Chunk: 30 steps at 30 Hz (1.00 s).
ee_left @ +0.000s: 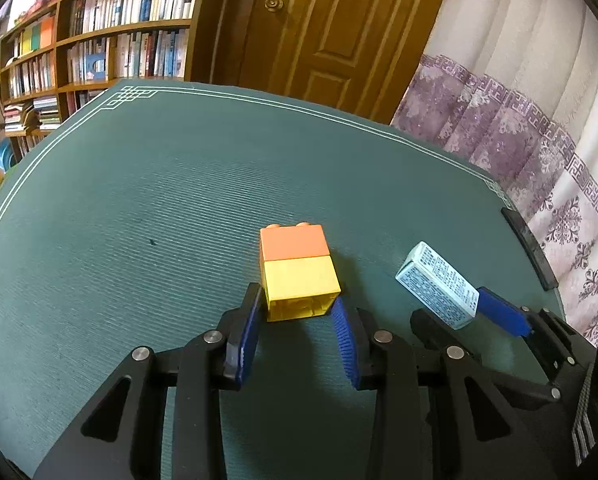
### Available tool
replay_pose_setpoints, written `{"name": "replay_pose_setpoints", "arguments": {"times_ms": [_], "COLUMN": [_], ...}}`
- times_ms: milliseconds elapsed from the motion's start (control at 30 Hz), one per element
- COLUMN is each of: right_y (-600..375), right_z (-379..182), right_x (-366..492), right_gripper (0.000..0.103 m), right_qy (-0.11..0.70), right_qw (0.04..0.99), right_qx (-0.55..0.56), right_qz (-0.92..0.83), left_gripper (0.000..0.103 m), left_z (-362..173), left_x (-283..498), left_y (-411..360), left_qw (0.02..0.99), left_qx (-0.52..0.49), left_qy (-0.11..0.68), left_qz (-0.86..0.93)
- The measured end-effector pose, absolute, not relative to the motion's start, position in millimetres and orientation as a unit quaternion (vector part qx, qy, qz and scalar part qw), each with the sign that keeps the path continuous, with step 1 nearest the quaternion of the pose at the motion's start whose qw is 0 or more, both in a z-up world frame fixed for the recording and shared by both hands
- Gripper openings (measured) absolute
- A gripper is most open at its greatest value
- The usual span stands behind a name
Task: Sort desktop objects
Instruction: 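Close the left tool on the orange-yellow brick while the right tool closes on the white medicine box, then lift the orange-yellow brick with the left tool while the right tool lifts the medicine box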
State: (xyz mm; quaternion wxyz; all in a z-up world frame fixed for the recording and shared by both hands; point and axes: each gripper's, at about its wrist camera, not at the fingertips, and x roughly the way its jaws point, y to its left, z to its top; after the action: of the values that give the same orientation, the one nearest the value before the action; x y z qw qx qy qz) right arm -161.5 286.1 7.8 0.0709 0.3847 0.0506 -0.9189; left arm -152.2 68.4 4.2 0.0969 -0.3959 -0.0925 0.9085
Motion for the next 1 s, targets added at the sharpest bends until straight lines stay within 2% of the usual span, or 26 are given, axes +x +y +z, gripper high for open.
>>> {"name": "replay_pose_setpoints", "arguments": {"times_ms": [133, 233, 333, 467, 500, 700, 1000], "right_y": [285.6, 286.0, 286.7, 285.2, 285.0, 290.4, 316.0], "right_z": [6.5, 4.9, 6.1, 6.5, 6.5, 8.4, 17.7], "right_x": [-170.0, -177.3, -179.7, -177.3, -175.9, -166.6, -145.5], "right_gripper": [0.067, 0.059, 0.046, 0.038, 0.036, 0.031, 0.030], "right_qy": [0.053, 0.051, 0.051, 0.054, 0.054, 0.034, -0.030], "right_qw": [0.078, 0.088, 0.092, 0.095, 0.095, 0.080, 0.058], "right_qx": [0.391, 0.399, 0.398, 0.397, 0.398, 0.405, 0.411], "right_qz": [-0.916, -0.911, -0.911, -0.911, -0.911, -0.910, -0.909], "left_gripper": [0.043, 0.045, 0.046, 0.046, 0.042, 0.039, 0.037], "left_z": [3.6, 3.5, 3.5, 3.3, 3.6, 7.2, 20.3], "left_x": [-153.9, -155.0, -155.3, -154.9, -155.0, -152.9, -141.6], "left_y": [66.3, 64.6, 63.8, 62.1, 62.2, 65.1, 80.6], "left_qw": [0.105, 0.110, 0.111, 0.111, 0.110, 0.108, 0.127], "left_qx": [-0.395, -0.394, -0.392, -0.389, -0.388, -0.382, -0.364], "left_qy": [-0.101, -0.107, -0.109, -0.106, -0.104, -0.092, -0.073], "left_qz": [0.907, 0.906, 0.907, 0.908, 0.909, 0.913, 0.920]}}
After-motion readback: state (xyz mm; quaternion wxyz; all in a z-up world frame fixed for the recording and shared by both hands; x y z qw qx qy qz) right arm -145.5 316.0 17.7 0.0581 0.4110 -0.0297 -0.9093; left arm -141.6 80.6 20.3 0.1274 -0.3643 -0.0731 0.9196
